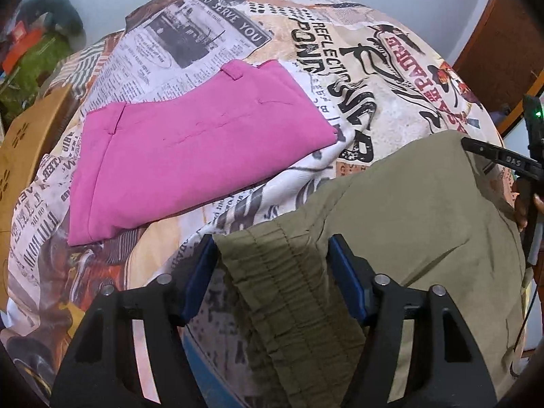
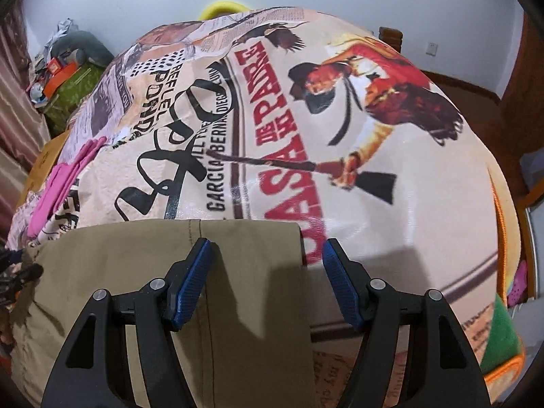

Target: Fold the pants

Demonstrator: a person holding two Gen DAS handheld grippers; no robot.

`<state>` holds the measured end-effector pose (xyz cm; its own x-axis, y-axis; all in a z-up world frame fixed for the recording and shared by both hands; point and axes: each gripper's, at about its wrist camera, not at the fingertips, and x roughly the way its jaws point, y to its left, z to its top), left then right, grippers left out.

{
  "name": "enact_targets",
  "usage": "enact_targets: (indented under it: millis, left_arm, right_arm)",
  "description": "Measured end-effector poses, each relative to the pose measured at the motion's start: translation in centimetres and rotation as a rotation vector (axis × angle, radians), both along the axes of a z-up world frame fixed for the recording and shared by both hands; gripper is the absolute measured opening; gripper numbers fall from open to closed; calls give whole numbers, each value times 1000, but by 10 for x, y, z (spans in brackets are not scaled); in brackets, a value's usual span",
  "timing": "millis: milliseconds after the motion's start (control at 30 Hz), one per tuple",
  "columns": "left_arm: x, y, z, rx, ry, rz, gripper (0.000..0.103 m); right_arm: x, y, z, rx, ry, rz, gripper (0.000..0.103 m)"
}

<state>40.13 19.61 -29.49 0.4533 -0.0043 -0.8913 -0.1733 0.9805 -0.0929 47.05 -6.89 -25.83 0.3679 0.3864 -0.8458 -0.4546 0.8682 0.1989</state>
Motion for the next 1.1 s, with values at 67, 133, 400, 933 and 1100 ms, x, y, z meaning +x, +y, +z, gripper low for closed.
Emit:
enact_targets:
  millis: [67,133,400,933,1100]
  left_arm:
    - [-1,-3,0,20,-6,-3,62]
    - [-2,-4,1,29,-8,4,60]
    - [-13,-20,13,141,-36,-17,46]
    - [-16,-38,120,231,-242,-20,43]
    - [-26,-46,145,226,-281,-28,43]
  right_arm:
    - [-1,0,-2,43,31,7,43]
    - [0,-2,-3,48,31,-12,34]
    - [-10,-12,17,21,-77,-51,8]
    - [-34,-13,150,68,-390,-86,5]
    - [-55,-25,179,103,-427,-96,5]
